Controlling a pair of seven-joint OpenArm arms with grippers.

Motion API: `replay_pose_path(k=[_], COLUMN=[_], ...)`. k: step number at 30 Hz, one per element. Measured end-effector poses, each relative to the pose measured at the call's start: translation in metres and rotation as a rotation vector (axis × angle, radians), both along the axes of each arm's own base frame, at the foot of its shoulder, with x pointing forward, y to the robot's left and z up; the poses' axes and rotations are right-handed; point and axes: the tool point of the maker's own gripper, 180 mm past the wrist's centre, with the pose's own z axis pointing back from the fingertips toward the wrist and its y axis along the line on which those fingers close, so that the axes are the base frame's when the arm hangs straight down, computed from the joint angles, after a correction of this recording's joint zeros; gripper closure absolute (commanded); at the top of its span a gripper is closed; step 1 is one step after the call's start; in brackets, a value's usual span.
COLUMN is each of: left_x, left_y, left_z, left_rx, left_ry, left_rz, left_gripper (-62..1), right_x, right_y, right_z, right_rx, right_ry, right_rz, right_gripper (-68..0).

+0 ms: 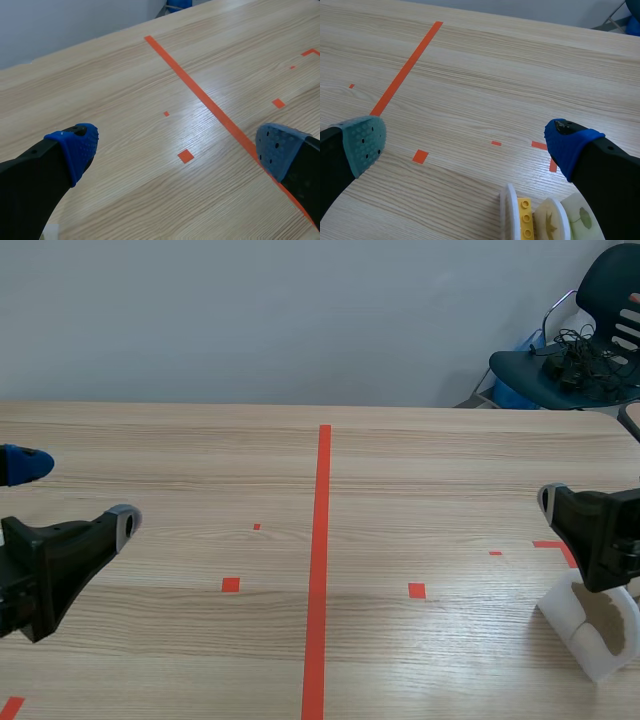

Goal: Do the leaf sorting experiment

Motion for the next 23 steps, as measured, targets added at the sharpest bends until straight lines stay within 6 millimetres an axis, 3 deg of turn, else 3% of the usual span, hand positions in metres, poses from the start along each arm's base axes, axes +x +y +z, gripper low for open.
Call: replay_pose_path(k=[5, 23], left_x=[-0.0007, -0.0007], left_y=[0.0055, 0.0055], left_z=[-0.0081, -0.0082], left_rx=[0.003, 0.003], left_ry=[0.022, 0.022], left_rz=[0.014, 0.014], left_gripper=[-62.3, -62.3], right_x=[0.0, 0.0], right_y=[0.0, 0.0], right_z=[0.0, 0.0001], right_rx=[0.0, 0.0], right_ry=[0.0, 0.0], right_rz=[0.0, 0.0], right_gripper=[-67.9, -67.9])
